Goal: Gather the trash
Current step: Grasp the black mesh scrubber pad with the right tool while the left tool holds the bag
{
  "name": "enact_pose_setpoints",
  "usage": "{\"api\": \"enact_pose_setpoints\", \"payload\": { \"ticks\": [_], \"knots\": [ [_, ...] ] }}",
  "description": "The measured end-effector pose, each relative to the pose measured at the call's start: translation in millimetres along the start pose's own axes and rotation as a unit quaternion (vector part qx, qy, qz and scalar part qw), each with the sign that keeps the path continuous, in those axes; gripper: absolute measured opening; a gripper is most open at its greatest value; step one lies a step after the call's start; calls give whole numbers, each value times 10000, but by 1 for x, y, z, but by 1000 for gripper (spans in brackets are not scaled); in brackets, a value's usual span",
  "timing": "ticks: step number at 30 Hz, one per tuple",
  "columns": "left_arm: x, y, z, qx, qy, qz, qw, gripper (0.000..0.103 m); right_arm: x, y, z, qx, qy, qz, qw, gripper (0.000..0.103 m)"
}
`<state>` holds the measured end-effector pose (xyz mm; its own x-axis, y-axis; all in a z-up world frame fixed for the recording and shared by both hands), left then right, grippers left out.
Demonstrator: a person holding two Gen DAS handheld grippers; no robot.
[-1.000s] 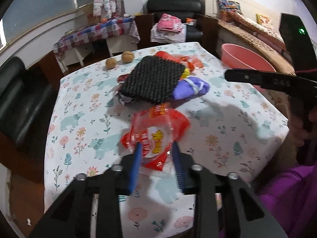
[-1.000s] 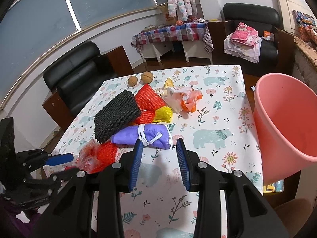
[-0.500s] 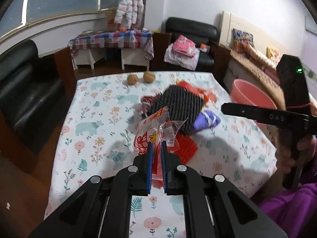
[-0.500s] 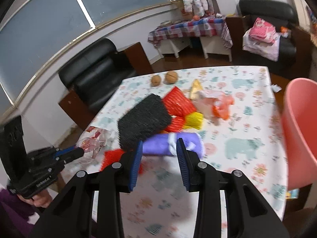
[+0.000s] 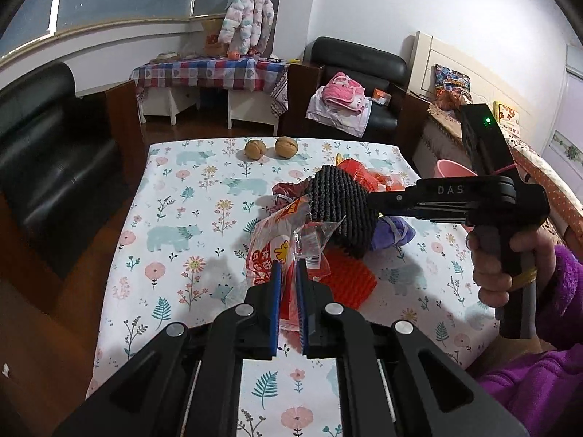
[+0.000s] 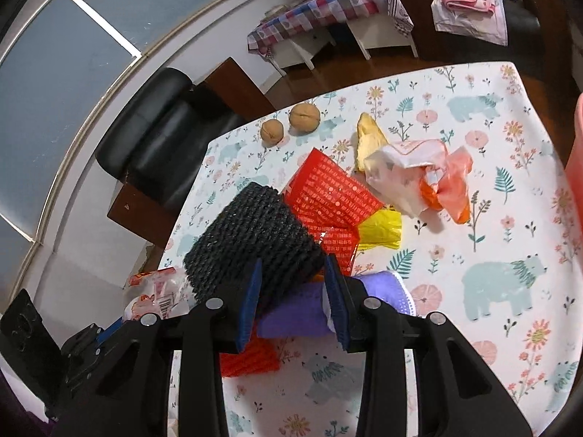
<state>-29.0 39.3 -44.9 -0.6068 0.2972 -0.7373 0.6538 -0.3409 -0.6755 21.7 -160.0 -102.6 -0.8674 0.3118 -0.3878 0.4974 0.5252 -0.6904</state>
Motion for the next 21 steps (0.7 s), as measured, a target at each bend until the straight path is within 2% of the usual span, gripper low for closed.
{"api": "enact_pose_setpoints", "payload": {
  "ticks": [2, 4, 7, 14, 17, 19, 20, 21],
  "knots": [
    [-1, 2, -1, 3, -23, -6, 10000, 7, 1, 1, -3, -49, -98, 15, 9999, 36],
    [-2, 3, -2, 12, -46, -5, 10000, 7, 2, 1, -8, -79, -228, 46, 9997, 17],
    [-5, 4, -3, -1, -69, 17, 10000, 7, 5, 0, -15, -81, -462, 95, 9989, 1],
    [-8, 2, -6, -55, -108, 68, 9999, 7, 4, -21, -28, -193, -789, 437, 9957, 1],
    [-9, 2, -9, -60, -159, 94, 9998, 7, 4, -27, -27, -177, -828, 430, 9955, 1],
    [-9, 2, -10, -67, -153, 101, 9998, 7, 4, -26, -24, -69, -740, 430, 9963, 4],
    [-9, 1, -10, -68, -148, 102, 9998, 7, 3, -23, -22, -14, -700, 388, 9968, 11],
    [-9, 2, -10, -66, -156, 97, 9998, 7, 3, -20, -20, 62, -675, 332, 9971, 38]
  ]
}}
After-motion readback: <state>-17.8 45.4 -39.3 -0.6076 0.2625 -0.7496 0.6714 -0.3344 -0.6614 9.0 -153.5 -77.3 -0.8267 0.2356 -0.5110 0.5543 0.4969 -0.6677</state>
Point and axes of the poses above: each gripper's, at about its wrist camera, not at the fingertips, and y roughly the way its jaws point, z to its right, x to its underside, the point moved 6 cm from there along y, roughly the way its jaws point, and after that the axes turned 9 degrees about y, right-handed, at the moved point
